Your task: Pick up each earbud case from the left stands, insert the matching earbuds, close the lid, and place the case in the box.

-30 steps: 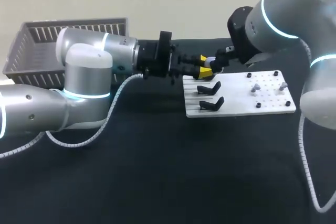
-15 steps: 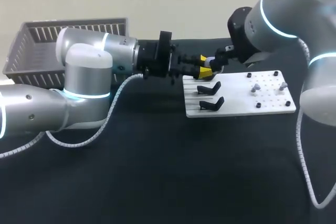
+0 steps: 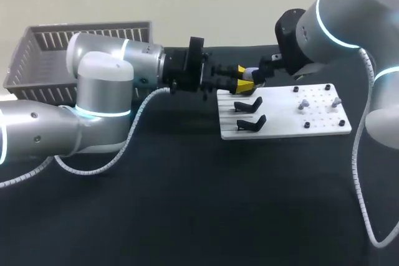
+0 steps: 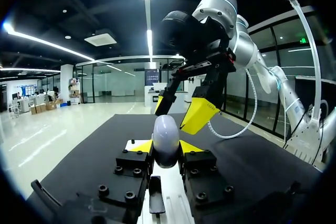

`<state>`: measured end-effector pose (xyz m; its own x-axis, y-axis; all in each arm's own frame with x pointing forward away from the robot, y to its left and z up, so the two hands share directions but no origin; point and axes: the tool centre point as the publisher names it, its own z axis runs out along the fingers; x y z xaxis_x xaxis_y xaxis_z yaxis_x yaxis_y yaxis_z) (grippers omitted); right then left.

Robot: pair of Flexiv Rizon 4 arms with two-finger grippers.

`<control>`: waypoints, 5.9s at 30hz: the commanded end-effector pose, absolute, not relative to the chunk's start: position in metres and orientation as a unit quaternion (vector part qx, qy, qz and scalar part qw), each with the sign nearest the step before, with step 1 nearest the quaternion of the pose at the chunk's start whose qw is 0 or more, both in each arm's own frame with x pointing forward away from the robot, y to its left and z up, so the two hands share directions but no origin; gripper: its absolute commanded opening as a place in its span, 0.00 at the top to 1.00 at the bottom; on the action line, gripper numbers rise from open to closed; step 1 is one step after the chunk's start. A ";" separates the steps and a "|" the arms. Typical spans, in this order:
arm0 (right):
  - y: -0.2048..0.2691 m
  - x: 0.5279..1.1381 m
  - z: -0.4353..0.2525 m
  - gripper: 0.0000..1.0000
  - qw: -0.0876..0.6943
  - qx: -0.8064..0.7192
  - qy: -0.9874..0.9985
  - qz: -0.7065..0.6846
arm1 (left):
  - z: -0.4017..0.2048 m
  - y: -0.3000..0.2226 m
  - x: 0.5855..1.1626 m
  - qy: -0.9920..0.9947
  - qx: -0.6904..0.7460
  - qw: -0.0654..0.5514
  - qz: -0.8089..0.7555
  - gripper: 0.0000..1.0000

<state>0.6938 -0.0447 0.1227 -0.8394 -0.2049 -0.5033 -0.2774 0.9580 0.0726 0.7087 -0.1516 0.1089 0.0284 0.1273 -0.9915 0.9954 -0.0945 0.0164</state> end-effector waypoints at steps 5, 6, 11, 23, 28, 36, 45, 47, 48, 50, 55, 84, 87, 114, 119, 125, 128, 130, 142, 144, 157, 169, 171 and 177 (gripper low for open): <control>-0.045 0.694 0.122 0.00 0.261 -0.121 0.955 0.070 | 0.108 -0.152 0.709 0.501 0.559 0.449 -0.484 1.00; -0.046 0.695 0.123 0.00 0.263 -0.121 0.955 0.070 | 0.108 -0.152 0.709 0.501 0.559 0.449 -0.484 1.00; -0.047 0.699 0.127 0.00 0.268 -0.120 0.953 0.072 | 0.108 -0.152 0.709 0.501 0.559 0.449 -0.484 1.00; -0.059 0.706 0.154 0.00 0.315 -0.112 0.941 0.057 | 0.108 -0.152 0.709 0.501 0.559 0.449 -0.484 1.00; -0.074 0.700 0.173 0.00 0.330 -0.117 0.936 0.026 | 0.108 -0.152 0.709 0.501 0.559 0.449 -0.484 1.00; -0.108 0.682 0.169 0.00 0.290 -0.126 0.949 -0.002 | 0.108 -0.152 0.709 0.501 0.559 0.449 -0.484 1.00; -0.150 0.672 0.134 0.00 0.192 -0.139 0.971 -0.024 | 0.108 -0.152 0.709 0.501 0.559 0.449 -0.484 1.00; -0.159 0.672 0.125 0.00 0.177 -0.145 0.973 -0.034 | 0.108 -0.152 0.709 0.501 0.559 0.449 -0.484 1.00; -0.161 0.672 0.122 0.00 0.170 -0.148 0.974 -0.035 | 0.108 -0.152 0.709 0.501 0.559 0.449 -0.484 1.00; -0.166 0.673 0.115 0.00 0.161 -0.158 0.974 -0.038 | 0.108 -0.152 0.709 0.501 0.559 0.449 -0.484 1.00; -0.173 0.674 0.101 0.00 0.140 -0.188 0.971 -0.038 | 0.108 -0.152 0.709 0.501 0.559 0.449 -0.484 1.00; -0.199 0.700 0.042 0.49 0.068 -0.220 0.971 -0.064 | 0.108 -0.152 0.709 0.501 0.559 0.449 -0.484 1.00; -0.200 0.702 0.039 0.50 0.066 -0.220 0.971 -0.068 | 0.108 -0.152 0.709 0.501 0.559 0.449 -0.484 1.00; -0.205 0.715 0.024 0.55 0.068 -0.217 0.970 -0.086 | 0.108 -0.152 0.709 0.501 0.559 0.449 -0.484 1.00; -0.207 0.715 0.023 0.56 0.069 -0.215 0.970 -0.089 | 0.108 -0.152 0.709 0.501 0.559 0.449 -0.484 1.00; -0.209 0.715 0.024 0.67 0.069 -0.214 0.970 -0.092 | 0.108 -0.152 0.709 0.501 0.559 0.449 -0.484 1.00; -0.209 0.716 0.024 0.71 0.070 -0.213 0.970 -0.094 | 0.108 -0.152 0.709 0.501 0.559 0.449 -0.484 1.00; -0.210 0.716 0.024 0.73 0.069 -0.212 0.970 -0.094 | 0.108 -0.152 0.709 0.501 0.559 0.449 -0.484 1.00; -0.206 0.710 0.028 1.00 0.069 -0.212 0.970 -0.098 | 0.108 -0.152 0.709 0.501 0.559 0.449 -0.484 1.00; -0.204 0.706 0.032 1.00 0.070 -0.209 0.970 -0.102 | 0.108 -0.152 0.709 0.501 0.559 0.449 -0.484 1.00; -0.178 0.662 0.102 1.00 0.085 -0.071 0.990 -0.092 | 0.108 -0.152 0.709 0.501 0.559 0.449 -0.484 1.00; -0.112 0.621 0.152 1.00 0.107 0.011 0.989 -0.105 | 0.108 -0.152 0.709 0.501 0.559 0.449 -0.484 1.00; -0.102 0.617 0.159 1.00 0.108 0.020 0.988 -0.111 | 0.108 -0.152 0.709 0.501 0.559 0.449 -0.484 1.00; -0.072 0.610 0.174 1.00 0.107 0.036 0.987 -0.116 | 0.108 -0.152 0.709 0.501 0.559 0.449 -0.484 1.00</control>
